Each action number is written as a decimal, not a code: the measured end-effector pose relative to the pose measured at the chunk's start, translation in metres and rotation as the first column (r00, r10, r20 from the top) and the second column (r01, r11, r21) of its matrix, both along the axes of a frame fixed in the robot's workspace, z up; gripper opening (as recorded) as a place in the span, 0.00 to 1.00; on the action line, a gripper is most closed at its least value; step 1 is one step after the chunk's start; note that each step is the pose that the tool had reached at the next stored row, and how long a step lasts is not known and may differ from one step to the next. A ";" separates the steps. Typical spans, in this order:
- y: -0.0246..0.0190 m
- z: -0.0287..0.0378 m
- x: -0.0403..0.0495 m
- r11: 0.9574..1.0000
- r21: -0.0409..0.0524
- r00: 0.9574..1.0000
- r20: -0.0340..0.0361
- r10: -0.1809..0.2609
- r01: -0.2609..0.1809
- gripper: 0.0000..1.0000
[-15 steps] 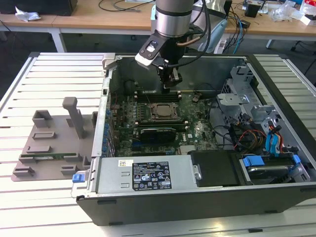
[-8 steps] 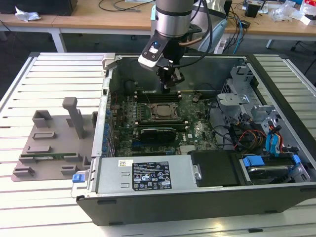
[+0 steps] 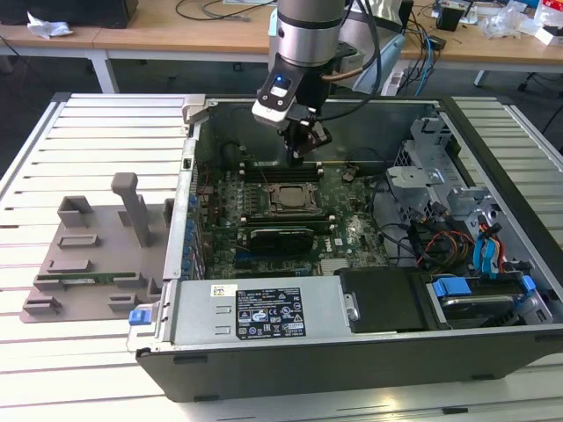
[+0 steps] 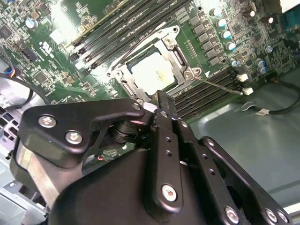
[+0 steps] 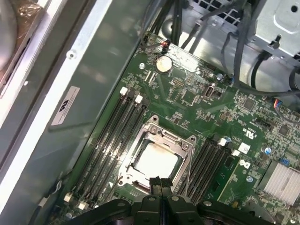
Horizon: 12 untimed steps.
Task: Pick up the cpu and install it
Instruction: 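Install the first cpu locking lever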
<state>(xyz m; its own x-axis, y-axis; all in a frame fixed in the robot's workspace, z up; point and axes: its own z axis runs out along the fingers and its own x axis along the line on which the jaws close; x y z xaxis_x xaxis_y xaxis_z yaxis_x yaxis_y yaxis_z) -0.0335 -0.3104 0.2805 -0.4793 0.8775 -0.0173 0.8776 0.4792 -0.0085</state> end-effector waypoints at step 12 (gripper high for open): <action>0.0000 0.0000 0.0000 0.991 0.000 0.991 0.000 0.131 -0.131 0.11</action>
<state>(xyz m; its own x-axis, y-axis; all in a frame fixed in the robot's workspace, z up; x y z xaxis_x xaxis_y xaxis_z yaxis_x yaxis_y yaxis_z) -0.0335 -0.3104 0.2805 -0.5900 0.8072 -0.0173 0.8074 0.5899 -0.0085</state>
